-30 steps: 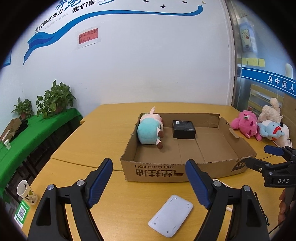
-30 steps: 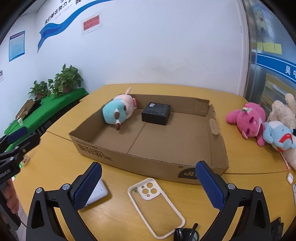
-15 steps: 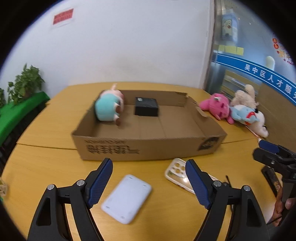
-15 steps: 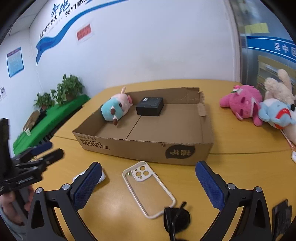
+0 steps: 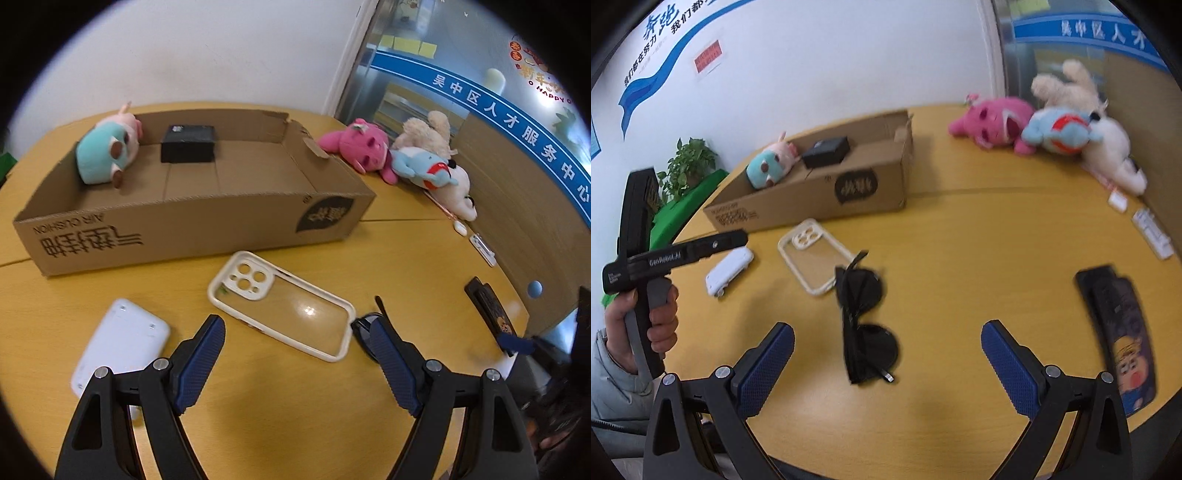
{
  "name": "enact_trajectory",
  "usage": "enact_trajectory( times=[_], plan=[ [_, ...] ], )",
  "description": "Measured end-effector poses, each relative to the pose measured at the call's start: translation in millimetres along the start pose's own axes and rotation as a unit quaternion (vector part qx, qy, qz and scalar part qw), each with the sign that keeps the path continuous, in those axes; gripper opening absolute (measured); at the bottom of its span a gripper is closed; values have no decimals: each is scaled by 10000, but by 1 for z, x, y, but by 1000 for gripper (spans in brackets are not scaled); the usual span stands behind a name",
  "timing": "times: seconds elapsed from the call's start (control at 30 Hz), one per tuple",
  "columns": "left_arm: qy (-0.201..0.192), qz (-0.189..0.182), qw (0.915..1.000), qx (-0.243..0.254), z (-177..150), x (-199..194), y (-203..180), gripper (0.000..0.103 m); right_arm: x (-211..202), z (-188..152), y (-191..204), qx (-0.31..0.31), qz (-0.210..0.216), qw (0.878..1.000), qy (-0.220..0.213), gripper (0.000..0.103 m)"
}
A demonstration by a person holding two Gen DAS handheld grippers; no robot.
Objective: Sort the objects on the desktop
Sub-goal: 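Withdraw both grippers from the cardboard box toward the table objects, then close the right gripper on the black sunglasses while the left gripper clamps them too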
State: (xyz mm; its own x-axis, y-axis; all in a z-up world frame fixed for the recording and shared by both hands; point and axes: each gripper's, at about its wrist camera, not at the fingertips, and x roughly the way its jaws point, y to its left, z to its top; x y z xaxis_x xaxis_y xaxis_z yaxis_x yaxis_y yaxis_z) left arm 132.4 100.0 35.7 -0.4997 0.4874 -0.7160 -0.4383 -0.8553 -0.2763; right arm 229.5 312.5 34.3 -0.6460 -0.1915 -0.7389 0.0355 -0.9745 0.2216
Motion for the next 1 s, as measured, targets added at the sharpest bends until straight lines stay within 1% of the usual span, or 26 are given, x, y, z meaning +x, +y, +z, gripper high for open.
enact_trajectory(
  times=[0.03, 0.13, 0.2, 0.27, 0.33, 0.37, 0.43, 0.53, 0.57, 0.6, 0.63, 0.67, 0.7, 0.73, 0.77, 0.8, 0.9, 0.93, 1.0],
  plan=[
    [43, -25, 10000, -18, -2, 3, -1, 81, 10, -4, 4, -36, 95, 9999, 104, 103],
    [157, -100, 9998, -94, -8, 10, -3, 81, 45, -10, 20, -280, 31, 9987, 424, 103],
    [349, -166, 9991, -161, -13, 19, -4, 81, 72, -16, 27, -446, 35, 9966, 689, 103],
    [528, -213, 9982, -187, -15, 29, -4, 81, 90, -20, 29, -546, -20, 9948, 864, 103],
    [661, -360, 9970, -174, -17, 40, -8, 81, 98, -24, 31, -648, -129, 9935, 929, 102],
    [703, -421, 9965, -185, -18, 44, -11, 81, 99, -24, 32, -761, -229, 9928, 894, 100],
    [837, -609, 9944, -227, -19, 56, -17, 81, 98, -26, 35, -941, -274, 9911, 902, 95],
    [1090, -897, 9897, -249, -20, 75, -26, 79, 96, -29, 37, -1036, -418, 9904, 813, 85],
    [1155, -946, 9885, -240, -21, 80, -29, 79, 94, -30, 38, -1048, -416, 9907, 768, 74],
    [1225, -985, 9873, -226, -22, 85, -32, 79, 92, -30, 39, -1043, -409, 9912, 705, 60],
    [1298, -1012, 9861, -210, -24, 91, -36, 79, 89, -30, 38, -990, -415, 9922, 638, 55],
    [1366, -1042, 9849, -191, -25, 95, -39, 78, 88, -29, 37, -915, -398, 9932, 602, 54],
    [1285, -1060, 9860, -131, -26, 95, -43, 78, 86, -29, 33, -765, -302, 9950, 562, 54],
    [1300, -1080, 9856, -92, -27, 96, -45, 78, 86, -28, 31, -690, -242, 9959, 541, 54],
    [1299, -1143, 9849, -68, -27, 96, -47, 75, 87, -26, 29, -625, -183, 9964, 534, 54],
    [1335, -1271, 9828, -121, -27, 97, -47, 67, 87, -24, 27, -553, -116, 9970, 532, 54],
    [1453, -1640, 9749, -391, -29, 100, -42, 51, 88, -21, 23, -318, 125, 9980, 524, 54],
    [1507, -1665, 9736, -404, -30, 101, -42, 51, 87, -21, 23, -253, 226, 9981, 506, 54],
    [1468, -1621, 9748, -443, -33, 98, -40, 47, 88, -21, 24, -145, 443, 9978, 480, 54]
  ],
)
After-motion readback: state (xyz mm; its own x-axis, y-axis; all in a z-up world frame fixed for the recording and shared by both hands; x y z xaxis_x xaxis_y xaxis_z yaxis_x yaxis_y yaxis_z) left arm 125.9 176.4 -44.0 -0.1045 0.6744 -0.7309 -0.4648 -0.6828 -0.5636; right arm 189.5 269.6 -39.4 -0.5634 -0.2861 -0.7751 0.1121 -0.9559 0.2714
